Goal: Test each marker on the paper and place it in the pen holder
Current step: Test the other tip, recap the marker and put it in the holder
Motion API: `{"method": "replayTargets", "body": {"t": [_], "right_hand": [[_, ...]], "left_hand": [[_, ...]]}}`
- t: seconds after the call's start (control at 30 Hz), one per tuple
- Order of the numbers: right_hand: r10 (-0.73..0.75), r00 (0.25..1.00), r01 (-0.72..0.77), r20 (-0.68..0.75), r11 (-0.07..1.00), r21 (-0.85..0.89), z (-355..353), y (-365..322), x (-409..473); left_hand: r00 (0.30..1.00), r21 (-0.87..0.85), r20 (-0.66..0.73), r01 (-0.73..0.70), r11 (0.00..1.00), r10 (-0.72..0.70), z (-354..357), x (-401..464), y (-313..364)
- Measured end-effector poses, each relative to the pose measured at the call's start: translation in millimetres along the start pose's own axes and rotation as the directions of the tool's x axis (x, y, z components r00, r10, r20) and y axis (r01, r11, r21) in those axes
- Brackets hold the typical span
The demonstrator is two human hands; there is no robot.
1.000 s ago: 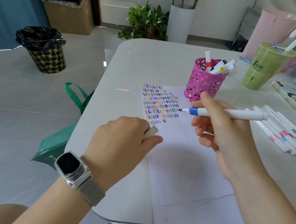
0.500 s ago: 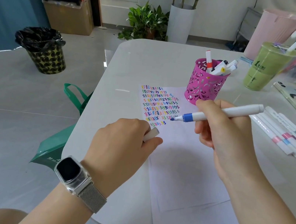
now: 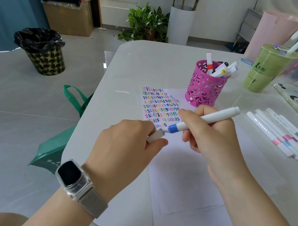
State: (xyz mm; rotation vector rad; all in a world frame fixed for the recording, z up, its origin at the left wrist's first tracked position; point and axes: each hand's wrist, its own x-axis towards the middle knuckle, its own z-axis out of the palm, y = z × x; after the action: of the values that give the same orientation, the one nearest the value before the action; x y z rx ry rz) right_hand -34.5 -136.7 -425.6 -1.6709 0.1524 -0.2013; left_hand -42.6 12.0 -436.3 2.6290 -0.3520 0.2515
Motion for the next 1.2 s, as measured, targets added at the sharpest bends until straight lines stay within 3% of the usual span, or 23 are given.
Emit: {"method": "replayTargets", "body": {"t": [0.13, 0.33, 0.5, 0.77, 1.0, 1.2], "right_hand": [[0.019, 0.998, -0.016, 0.060, 0.999, -0.048, 0.5, 1.7, 0.9], [-0.006, 1.000, 0.006, 0.009, 1.000, 0.007, -5.4, 2.8, 7.8], [-0.163, 0.985, 0.171, 0.053, 0.952, -0.254, 0.9, 7.4, 4.0], [-0.365, 0.919, 0.377, 0.148, 0.705, -0.601, 11.7, 18.9, -2.0], [-0.271, 0.957, 0.283, 0.105, 0.784, -0.553, 13.7, 23.7, 7.1], [-0.102, 0.988, 0.148, 0.117, 0.849, -0.507, 14.6, 18.2, 13.0]], "left_hand": [[0.999, -0.183, 0.050, -0.008, 0.983, 0.017, -0.1, -0.8, 2.7], [0.995, -0.437, 0.091, 0.080, 0.896, -0.045, 1.5, 3.8, 4.1], [0.978, -0.353, 0.207, 0.099, 0.930, -0.026, 11.8, 2.0, -1.7], [0.977, -0.214, 0.213, 0.071, 0.974, -0.024, 16.4, 5.9, -9.9], [0.990, -0.029, 0.042, 0.139, 0.990, -0.138, -7.1, 7.8, -29.2], [0.984, -0.020, 0.038, 0.177, 0.984, -0.176, -6.5, 7.0, -26.0]]}}
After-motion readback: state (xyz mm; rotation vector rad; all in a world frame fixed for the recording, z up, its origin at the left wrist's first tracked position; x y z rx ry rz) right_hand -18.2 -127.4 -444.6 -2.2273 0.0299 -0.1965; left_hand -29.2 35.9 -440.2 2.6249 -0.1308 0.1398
